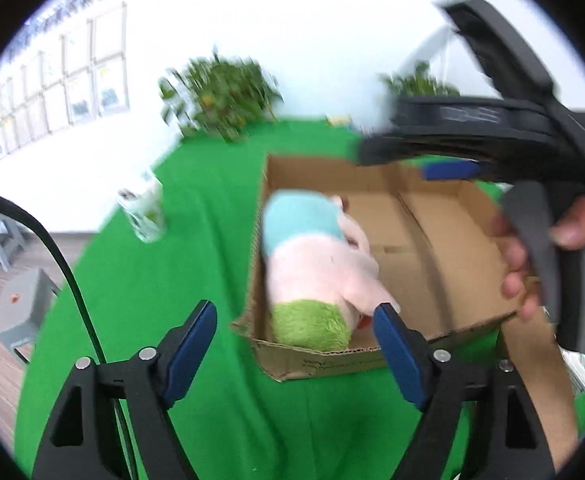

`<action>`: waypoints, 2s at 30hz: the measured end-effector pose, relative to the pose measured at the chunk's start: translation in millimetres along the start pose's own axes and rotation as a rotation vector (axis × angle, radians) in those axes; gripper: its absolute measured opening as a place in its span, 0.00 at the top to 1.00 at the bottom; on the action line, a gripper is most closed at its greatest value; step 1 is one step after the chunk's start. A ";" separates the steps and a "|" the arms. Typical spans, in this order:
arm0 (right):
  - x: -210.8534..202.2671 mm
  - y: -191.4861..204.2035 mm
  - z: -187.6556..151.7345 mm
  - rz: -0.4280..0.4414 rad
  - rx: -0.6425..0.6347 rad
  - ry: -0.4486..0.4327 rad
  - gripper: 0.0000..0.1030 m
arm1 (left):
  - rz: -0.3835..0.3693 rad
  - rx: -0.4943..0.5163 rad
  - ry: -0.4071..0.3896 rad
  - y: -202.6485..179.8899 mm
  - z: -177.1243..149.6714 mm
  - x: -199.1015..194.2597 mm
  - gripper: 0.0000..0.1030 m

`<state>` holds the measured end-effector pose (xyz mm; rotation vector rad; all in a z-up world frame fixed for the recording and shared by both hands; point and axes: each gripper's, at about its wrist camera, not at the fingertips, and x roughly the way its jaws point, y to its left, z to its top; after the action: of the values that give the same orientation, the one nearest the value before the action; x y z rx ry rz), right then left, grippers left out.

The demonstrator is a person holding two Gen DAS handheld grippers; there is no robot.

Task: Organize objects

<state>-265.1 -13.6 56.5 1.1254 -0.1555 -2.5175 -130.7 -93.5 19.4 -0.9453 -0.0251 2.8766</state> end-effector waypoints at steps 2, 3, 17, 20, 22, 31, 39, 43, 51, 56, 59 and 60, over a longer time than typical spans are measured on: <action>-40.3 -8.4 -10.0 -0.033 0.030 -0.058 0.01 | 0.005 0.003 -0.051 -3.7 -2.0 -23.8 0.22; -57.6 -13.1 -16.9 -0.049 0.044 -0.079 0.01 | 0.002 0.003 -0.072 -7.6 -3.3 -35.8 0.22; -226.2 -47.9 -183.6 -0.269 0.058 -0.182 0.01 | -0.181 0.056 -0.139 -78.2 -17.6 -97.4 0.22; -236.5 -60.4 -212.4 -0.268 0.081 -0.166 0.01 | -0.195 0.052 -0.121 -85.4 -20.2 -95.9 0.22; -240.0 -65.1 -226.4 -0.260 0.092 -0.154 0.01 | -0.193 0.049 -0.108 -86.3 -21.0 -95.2 0.22; -252.6 -77.2 -262.2 -0.234 0.123 -0.139 0.01 | -0.256 0.081 -0.066 -103.3 -23.4 -94.1 0.22; -258.8 -69.9 -265.4 -0.209 0.101 -0.152 0.01 | -0.288 0.082 -0.052 -111.3 -26.0 -95.8 0.22; -263.8 -61.9 -267.9 -0.136 0.065 -0.159 0.01 | -0.298 0.062 -0.039 -106.4 -26.6 -91.4 0.22; -256.7 -55.3 -280.2 0.013 0.061 -0.106 0.01 | -0.347 0.044 -0.001 -97.7 -33.7 -85.5 0.22; -236.2 -54.3 -299.5 0.109 0.086 -0.022 0.02 | -0.415 0.025 0.085 -96.0 -42.1 -65.7 0.22; -218.5 -40.8 -309.6 0.141 0.079 0.036 0.11 | -0.469 0.017 0.133 -97.4 -46.6 -53.8 0.22; -214.3 -35.3 -310.9 0.141 0.063 0.046 0.13 | -0.482 0.015 0.147 -97.9 -47.3 -50.6 0.22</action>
<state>84.2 117.0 -12.7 1.1539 -0.2928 -2.3758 -52.2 -2.9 16.1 -0.9858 -0.1904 2.3606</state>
